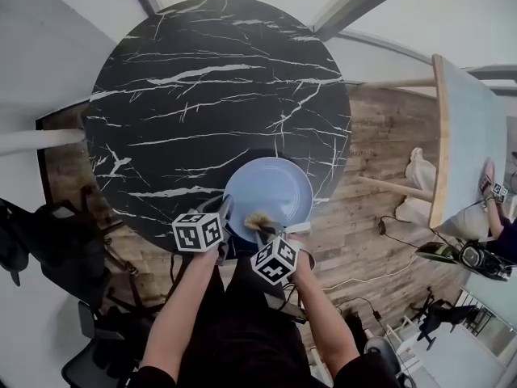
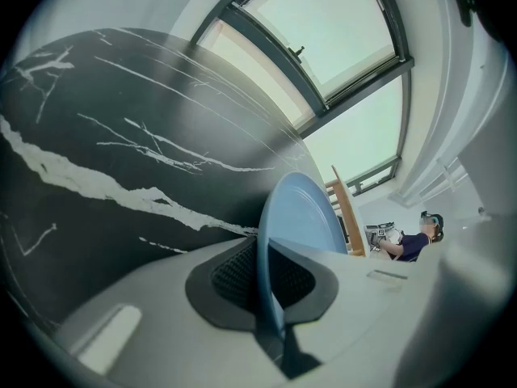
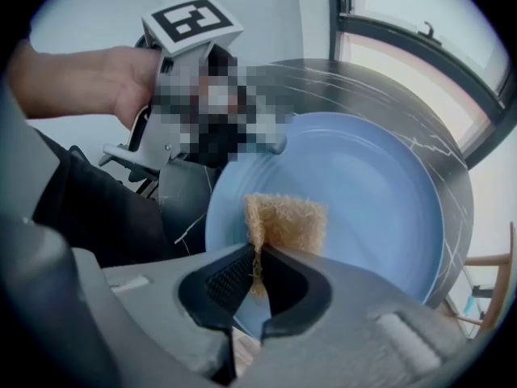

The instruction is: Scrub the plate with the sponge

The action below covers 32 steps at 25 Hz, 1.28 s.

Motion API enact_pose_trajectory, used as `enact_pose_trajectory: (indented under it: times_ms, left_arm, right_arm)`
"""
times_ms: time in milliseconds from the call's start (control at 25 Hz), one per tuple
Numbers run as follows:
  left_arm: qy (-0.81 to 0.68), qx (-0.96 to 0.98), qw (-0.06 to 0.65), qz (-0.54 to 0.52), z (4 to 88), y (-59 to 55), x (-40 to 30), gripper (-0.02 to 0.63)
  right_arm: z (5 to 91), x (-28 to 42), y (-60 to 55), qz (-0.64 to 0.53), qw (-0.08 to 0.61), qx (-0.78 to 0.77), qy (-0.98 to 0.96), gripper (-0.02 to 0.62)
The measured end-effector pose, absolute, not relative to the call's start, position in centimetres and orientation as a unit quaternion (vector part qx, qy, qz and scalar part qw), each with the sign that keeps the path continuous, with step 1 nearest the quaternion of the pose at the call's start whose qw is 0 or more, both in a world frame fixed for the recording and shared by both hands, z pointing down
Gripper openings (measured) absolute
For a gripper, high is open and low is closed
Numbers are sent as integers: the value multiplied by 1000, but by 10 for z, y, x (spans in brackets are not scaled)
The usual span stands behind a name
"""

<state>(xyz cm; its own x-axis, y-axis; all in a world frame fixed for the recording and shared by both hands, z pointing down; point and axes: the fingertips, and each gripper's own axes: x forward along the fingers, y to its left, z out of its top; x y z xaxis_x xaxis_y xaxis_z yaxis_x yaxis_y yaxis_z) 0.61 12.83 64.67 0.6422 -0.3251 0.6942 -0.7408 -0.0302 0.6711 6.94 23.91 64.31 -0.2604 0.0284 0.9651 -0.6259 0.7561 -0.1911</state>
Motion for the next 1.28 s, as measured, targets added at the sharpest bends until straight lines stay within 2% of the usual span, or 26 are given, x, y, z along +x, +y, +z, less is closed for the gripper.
enact_pose_trajectory:
  times_ms: [320, 480, 600, 760, 880, 1120, 1280]
  left_arm:
    - [-376, 696, 583, 185, 647, 132, 5, 36]
    - [-349, 701, 596, 176, 641, 133, 5, 121]
    - [-344, 705, 594, 178, 630, 138, -8, 139]
    - [-357, 720, 570, 167, 599, 132, -27, 126]
    - [-373, 746, 533, 144, 559, 118, -31, 102]
    - [-413, 822, 382, 93, 447, 89, -29, 66]
    - [-425, 849, 308, 61, 379, 87, -28, 33]
  right_arm:
    - [593, 64, 194, 269, 469, 276, -795, 24]
    - [548, 75, 161, 236, 395, 336, -822, 25]
    - [509, 83, 139, 226, 328, 374, -838, 25]
    - [465, 98, 116, 209, 278, 419, -839, 25]
    - [430, 99, 107, 196, 232, 433, -849, 25]
    - [365, 101, 94, 164, 160, 460, -858, 25]
    - [330, 96, 94, 166, 114, 459, -865, 25]
